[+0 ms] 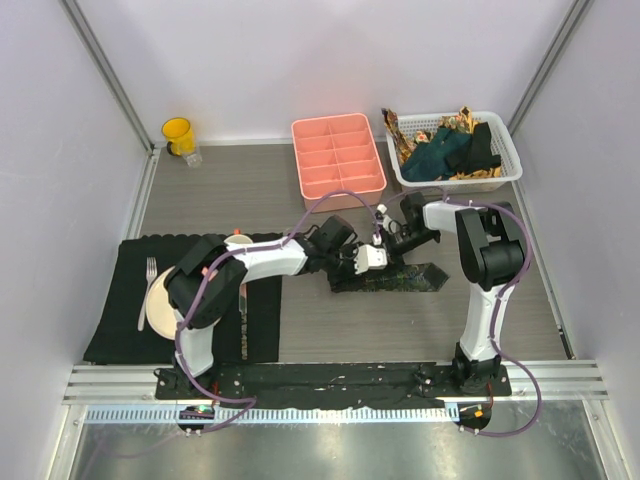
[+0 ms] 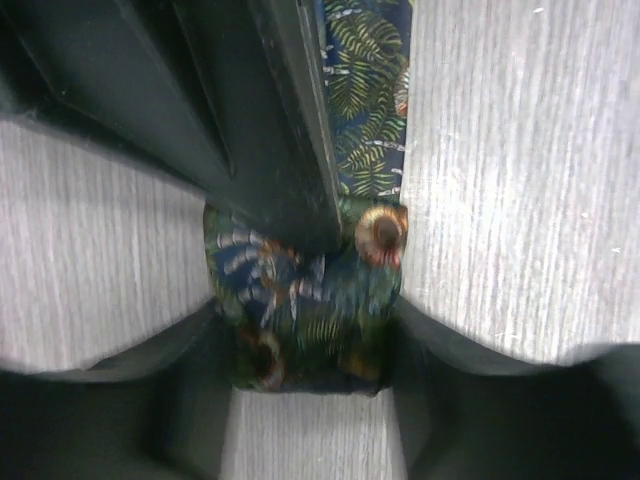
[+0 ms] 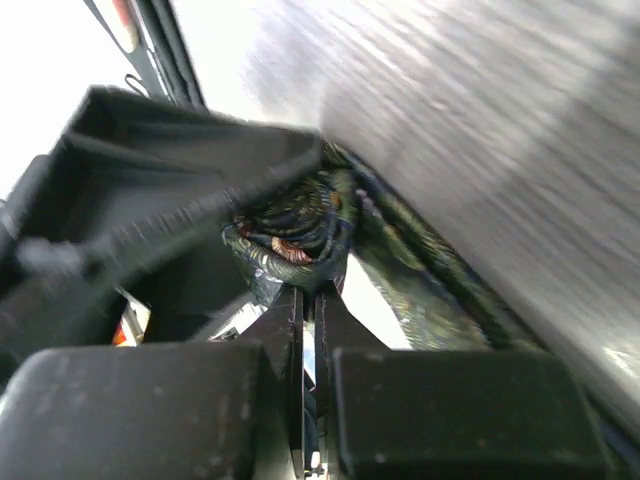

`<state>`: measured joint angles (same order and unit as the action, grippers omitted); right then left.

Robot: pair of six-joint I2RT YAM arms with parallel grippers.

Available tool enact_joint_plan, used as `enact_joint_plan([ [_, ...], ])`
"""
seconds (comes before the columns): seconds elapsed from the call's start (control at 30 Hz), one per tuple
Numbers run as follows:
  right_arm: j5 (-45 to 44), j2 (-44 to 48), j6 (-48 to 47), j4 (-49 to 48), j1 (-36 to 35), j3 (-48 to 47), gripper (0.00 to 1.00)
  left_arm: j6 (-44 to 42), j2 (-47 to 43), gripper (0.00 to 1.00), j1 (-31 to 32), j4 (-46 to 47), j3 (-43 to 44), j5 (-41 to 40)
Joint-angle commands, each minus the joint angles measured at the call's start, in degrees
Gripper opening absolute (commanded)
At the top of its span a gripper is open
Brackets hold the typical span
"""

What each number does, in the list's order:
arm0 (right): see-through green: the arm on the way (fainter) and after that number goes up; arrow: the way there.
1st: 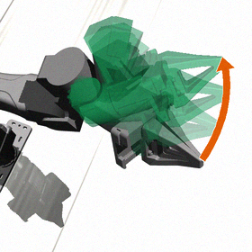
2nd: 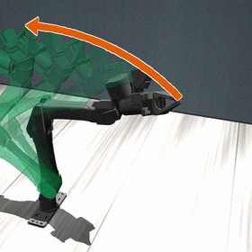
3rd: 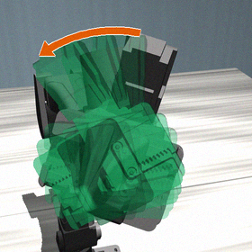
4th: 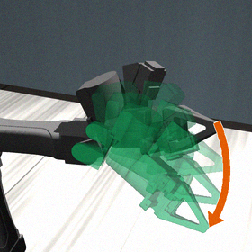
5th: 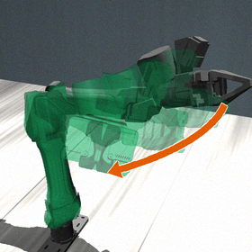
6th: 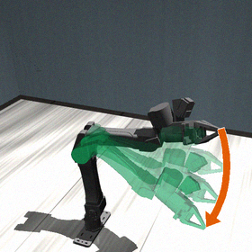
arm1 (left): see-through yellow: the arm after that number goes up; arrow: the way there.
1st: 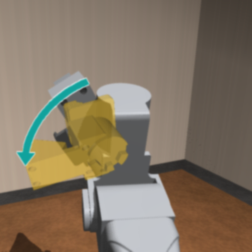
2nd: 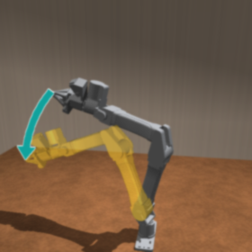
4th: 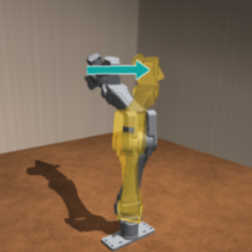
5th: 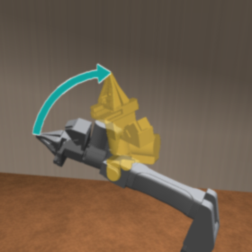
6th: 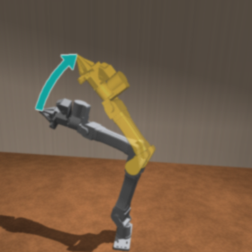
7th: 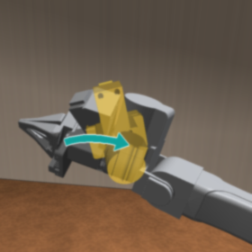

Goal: Roll the ties
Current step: Roll the tie at the center of the board.

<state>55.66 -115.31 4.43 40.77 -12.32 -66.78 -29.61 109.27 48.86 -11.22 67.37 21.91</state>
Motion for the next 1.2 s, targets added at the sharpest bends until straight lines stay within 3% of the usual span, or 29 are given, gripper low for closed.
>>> enact_joint_plan([
  [0.0, -12.84, -2.99, -5.38, -0.61, 1.24, 2.27, 0.01, 4.54, -2.92, 0.66, -3.68, 2.31, -4.09, 6.99],
  [0.1, -15.66, -4.22, -6.27, -1.05, 1.77, 2.54, 0.01, 9.46, -4.51, 0.74, -6.76, 11.55, -7.25, 15.51],
  [0.27, -21.73, -5.72, -4.96, -1.75, 2.12, 1.05, 0.01, 12.1, -3.55, 0.86, -7.2, 28.59, -11.39, 21.5],
  [0.6, -21.47, -8.62, -6.88, 0.18, 0.63, -2.82, 0.01, 14.13, 2.52, 0.84, -4.74, 32.76, -6.38, 23.26],
  [0.7, -20.33, -8.62, -6.8, -0.61, 0.01, -3.44, 0.01, 12.65, 2.96, 0.76, -4.39, 30.04, -6.29, 22.21],
  [0.8, -18.75, -8.36, -6.89, -1.22, -0.6, -3.88, 0.01, 8.96, 2.27, 0.54, -4.04, 23.63, -6.64, 18.97],
  [0.83, -18.57, -8.01, -6.97, -1.31, -0.78, -4.23, 0.01, 8.34, 1.91, 0.4, -4.04, 20.92, -6.9, 17.39],
  [0.93, -16.73, -6.69, -7.67, -0.44, -0.87, -5.98, 0.14, 5.79, -0.45, 0.23, -4.04, 15.91, -8.92, 13.26],
  [1.1, -9.1, -0.72, -9.17, 6.24, 1.15, -8.19, 0.42, 3.33, -2.75, 0.18, -3.34, 8.62, -11.3, 7.46],
  [1.17, -5.67, 1.74, -9.61, 8.96, 1.24, -7.84, 0.47, 2.89, -2.75, 0.18, -2.72, 7.36, -11.3, 5.61],
])
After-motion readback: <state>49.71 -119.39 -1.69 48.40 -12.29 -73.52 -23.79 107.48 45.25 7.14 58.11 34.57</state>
